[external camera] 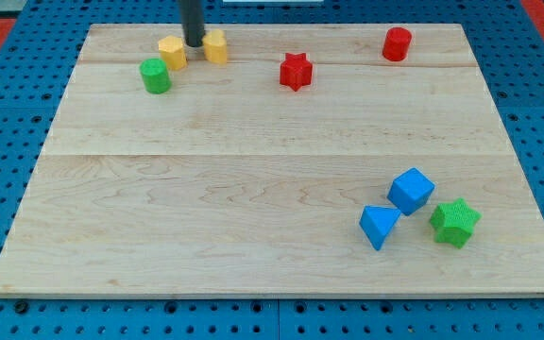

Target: Move the red star downwards

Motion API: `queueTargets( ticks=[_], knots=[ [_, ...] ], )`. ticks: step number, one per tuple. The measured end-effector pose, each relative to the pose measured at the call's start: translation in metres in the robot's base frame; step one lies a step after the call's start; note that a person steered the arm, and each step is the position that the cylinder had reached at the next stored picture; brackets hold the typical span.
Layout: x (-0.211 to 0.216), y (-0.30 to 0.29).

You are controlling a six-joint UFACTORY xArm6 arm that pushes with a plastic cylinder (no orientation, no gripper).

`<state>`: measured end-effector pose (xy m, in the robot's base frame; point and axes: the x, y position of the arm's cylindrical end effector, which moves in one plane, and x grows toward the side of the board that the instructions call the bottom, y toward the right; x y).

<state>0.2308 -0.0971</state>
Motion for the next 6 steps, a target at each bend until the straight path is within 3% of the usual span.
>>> queueTargets(
  ticks=[1,2,3,5,6],
  knots=[
    [-0.024,0.004],
    [0.003,0.041],
    [0.087,0.07],
    [0.008,0.093],
    [0.038,0.133]
  ],
)
